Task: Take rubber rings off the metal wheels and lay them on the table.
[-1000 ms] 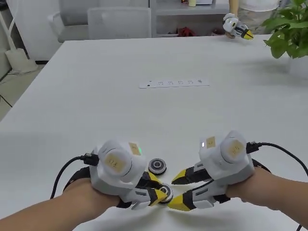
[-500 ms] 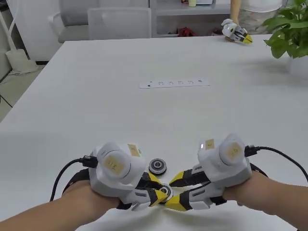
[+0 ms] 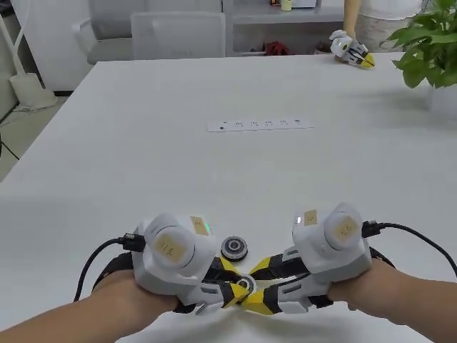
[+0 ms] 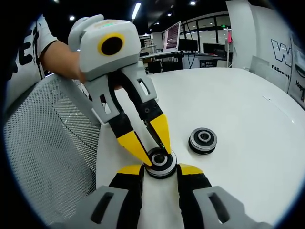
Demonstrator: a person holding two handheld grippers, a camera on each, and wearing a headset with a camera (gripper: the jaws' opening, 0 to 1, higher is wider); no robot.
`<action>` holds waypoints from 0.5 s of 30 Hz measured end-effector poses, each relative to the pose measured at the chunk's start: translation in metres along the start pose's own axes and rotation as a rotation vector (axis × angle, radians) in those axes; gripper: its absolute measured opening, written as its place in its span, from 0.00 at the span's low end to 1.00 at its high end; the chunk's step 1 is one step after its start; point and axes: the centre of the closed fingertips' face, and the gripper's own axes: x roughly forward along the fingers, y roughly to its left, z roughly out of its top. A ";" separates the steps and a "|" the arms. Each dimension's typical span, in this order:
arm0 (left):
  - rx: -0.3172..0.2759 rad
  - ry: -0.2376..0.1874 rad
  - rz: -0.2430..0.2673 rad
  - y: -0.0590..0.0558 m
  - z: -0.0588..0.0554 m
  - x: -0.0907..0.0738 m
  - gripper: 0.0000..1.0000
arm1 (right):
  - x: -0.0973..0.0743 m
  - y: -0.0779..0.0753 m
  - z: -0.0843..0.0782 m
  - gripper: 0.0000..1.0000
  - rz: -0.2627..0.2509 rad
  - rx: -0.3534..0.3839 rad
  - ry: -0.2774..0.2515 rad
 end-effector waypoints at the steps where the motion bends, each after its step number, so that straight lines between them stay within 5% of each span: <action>1: 0.000 -0.001 0.000 0.000 0.000 0.000 0.13 | 0.000 0.000 0.000 0.25 0.000 -0.002 0.001; 15: 0.004 -0.007 0.013 0.000 0.000 -0.001 0.13 | -0.004 0.001 -0.001 0.22 0.008 -0.045 0.020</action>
